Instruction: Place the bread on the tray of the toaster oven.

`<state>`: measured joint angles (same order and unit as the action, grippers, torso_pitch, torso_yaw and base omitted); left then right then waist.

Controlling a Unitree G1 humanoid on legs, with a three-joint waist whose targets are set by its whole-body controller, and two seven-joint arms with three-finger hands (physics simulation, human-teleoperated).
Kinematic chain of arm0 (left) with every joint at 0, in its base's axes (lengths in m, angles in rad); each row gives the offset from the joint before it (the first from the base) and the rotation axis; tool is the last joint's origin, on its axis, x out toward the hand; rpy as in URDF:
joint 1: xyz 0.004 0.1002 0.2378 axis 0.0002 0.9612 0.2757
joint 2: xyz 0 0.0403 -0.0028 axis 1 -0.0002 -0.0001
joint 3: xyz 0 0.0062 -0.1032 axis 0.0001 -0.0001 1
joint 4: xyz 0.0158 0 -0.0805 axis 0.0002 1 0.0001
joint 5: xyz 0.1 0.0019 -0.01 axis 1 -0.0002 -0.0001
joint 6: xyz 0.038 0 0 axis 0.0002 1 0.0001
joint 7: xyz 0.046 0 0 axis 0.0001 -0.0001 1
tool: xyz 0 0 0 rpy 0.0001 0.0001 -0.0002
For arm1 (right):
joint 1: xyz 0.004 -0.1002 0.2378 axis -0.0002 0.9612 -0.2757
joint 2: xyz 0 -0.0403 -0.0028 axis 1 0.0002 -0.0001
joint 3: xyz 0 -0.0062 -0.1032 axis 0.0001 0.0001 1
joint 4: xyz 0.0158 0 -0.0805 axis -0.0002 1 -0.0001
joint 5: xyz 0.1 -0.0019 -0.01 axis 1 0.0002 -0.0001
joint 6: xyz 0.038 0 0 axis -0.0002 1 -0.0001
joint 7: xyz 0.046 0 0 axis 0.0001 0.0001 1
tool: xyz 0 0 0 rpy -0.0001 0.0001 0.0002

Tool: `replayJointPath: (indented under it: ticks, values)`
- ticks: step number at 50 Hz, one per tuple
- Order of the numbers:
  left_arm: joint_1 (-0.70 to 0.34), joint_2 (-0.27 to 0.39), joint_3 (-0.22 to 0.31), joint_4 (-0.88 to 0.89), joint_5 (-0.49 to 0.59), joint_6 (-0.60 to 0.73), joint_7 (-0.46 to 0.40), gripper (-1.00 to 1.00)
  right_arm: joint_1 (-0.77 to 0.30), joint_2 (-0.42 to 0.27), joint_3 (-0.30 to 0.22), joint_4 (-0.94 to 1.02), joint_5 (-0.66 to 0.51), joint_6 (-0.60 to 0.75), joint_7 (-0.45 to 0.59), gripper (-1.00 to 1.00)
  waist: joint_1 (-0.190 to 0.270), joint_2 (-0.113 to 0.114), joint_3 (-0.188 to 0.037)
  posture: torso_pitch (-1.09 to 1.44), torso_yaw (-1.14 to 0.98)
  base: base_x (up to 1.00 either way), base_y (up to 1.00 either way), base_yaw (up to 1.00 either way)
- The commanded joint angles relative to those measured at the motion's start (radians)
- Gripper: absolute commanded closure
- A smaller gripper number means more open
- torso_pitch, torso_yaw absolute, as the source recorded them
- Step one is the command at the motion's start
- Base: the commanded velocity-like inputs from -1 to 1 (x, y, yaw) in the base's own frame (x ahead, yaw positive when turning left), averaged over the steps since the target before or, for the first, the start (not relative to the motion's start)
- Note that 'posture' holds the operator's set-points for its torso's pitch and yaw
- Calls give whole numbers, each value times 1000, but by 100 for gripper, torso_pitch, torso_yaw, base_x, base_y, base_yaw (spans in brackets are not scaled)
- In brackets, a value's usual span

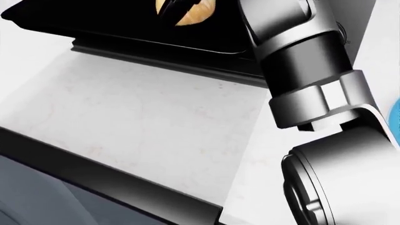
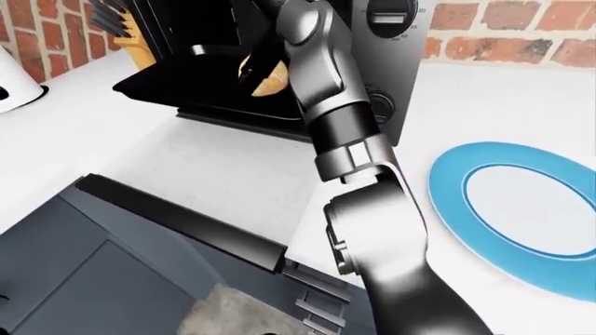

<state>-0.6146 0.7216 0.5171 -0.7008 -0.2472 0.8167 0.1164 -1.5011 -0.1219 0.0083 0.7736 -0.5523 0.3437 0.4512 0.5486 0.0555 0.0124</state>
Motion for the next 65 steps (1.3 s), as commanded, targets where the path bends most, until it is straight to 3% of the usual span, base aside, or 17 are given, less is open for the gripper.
replayJointPath:
  ticks: [1, 16, 33, 50, 59, 65]
  values:
    - [-25, 25, 16, -10, -4, -9, 8, -100, -35, -3, -3, -56, 1, 1, -3, -100, 1, 4, -25, 0, 48, 0, 0, 0]
    - [-27, 54, 24, 6, -38, -16, 23, -100, -8, 18, 14, -318, -38, 155, 89, -100, 0, 5, -19, 0, 48, 0, 0, 0]
    - [-29, 77, 25, 20, -52, -25, 26, -100, 38, -2, 24, -810, -193, 481, 284, -100, 2, -3, -9, 0, 48, 0, 0, 0]
    - [-19, 106, 51, 20, -70, -19, 20, -100, 114, -143, 3, -1177, -506, 718, 578, -100, 6, -11, -2, 0, 48, 0, 0, 0]
    - [1, 108, 62, 34, -70, -42, 21, -100, 131, -208, -49, -1265, -694, 740, 751, -100, 8, -15, 1, 0, 48, 0, 0, 0]
    - [39, 116, 104, 21, -79, -45, 10, -100, 154, -241, -84, -1324, -817, 744, 869, -100, 7, -18, 2, 0, 48, 0, 0, 0]
